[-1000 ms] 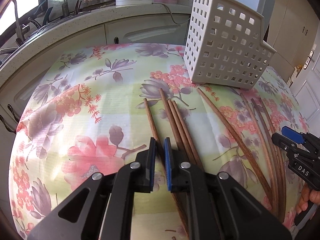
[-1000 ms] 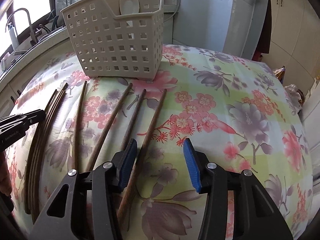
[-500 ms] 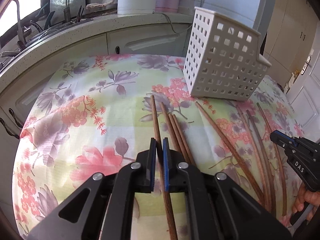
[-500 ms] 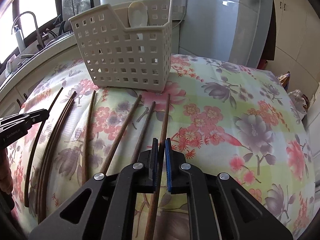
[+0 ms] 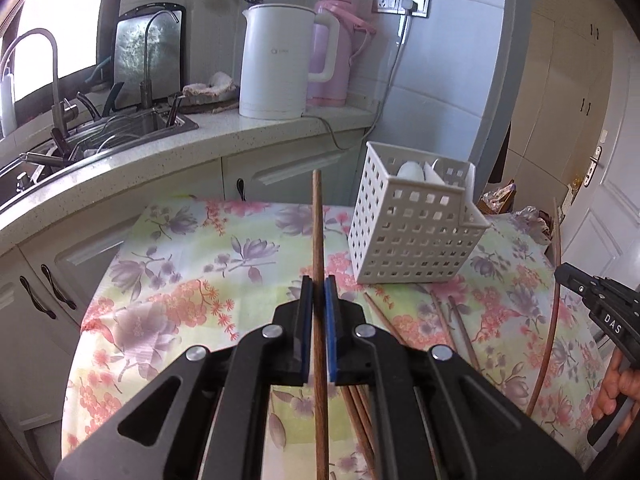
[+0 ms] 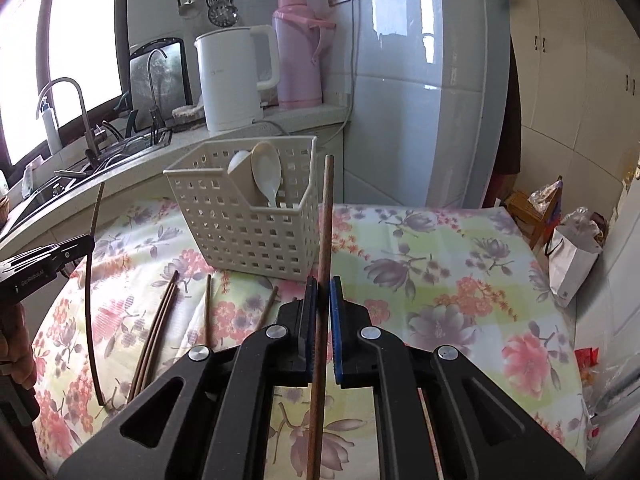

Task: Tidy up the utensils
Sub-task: 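Lift both chopsticks upright and lower them into the basket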

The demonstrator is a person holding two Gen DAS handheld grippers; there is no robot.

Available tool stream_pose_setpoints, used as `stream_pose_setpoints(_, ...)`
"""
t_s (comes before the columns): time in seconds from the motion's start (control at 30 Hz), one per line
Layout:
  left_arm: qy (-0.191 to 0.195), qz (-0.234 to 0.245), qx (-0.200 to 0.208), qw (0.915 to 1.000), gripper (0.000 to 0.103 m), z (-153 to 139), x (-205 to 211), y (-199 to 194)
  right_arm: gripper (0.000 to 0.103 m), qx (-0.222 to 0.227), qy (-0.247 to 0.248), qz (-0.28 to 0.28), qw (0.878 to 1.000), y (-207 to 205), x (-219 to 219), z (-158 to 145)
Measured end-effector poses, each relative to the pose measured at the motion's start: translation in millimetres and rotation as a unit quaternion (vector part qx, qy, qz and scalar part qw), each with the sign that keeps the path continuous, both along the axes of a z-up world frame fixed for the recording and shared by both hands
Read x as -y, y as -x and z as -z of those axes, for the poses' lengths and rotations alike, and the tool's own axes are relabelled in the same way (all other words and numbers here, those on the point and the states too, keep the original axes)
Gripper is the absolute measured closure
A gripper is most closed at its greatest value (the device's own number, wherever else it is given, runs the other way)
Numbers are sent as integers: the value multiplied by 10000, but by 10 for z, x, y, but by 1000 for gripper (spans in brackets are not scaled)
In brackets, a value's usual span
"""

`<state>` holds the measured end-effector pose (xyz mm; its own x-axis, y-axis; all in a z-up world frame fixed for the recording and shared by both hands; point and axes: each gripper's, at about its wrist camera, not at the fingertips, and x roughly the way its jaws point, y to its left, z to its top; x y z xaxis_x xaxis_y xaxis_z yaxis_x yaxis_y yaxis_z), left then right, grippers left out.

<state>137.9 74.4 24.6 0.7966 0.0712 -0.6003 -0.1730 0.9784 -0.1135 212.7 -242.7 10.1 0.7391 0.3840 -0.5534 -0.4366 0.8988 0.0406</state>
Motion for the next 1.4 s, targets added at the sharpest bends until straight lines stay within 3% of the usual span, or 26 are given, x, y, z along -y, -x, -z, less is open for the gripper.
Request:
stream_pose_setpoints(0.27, -57, -54, 355, 9993, 97, -293, 6, 151, 96, 273, -207, 83, 9994, 116, 150, -268)
stream_pose_setpoints(0.77, -178, -53, 600, 9980, 97, -610, -17, 93, 96, 356, -339, -12, 9988, 88, 167, -447)
stream_pose_setpoints(1.4, -515, 467, 1479, 9866, 97, -1844, 141, -569, 96, 1063, -551, -479, 9916, -443, -217, -1555)
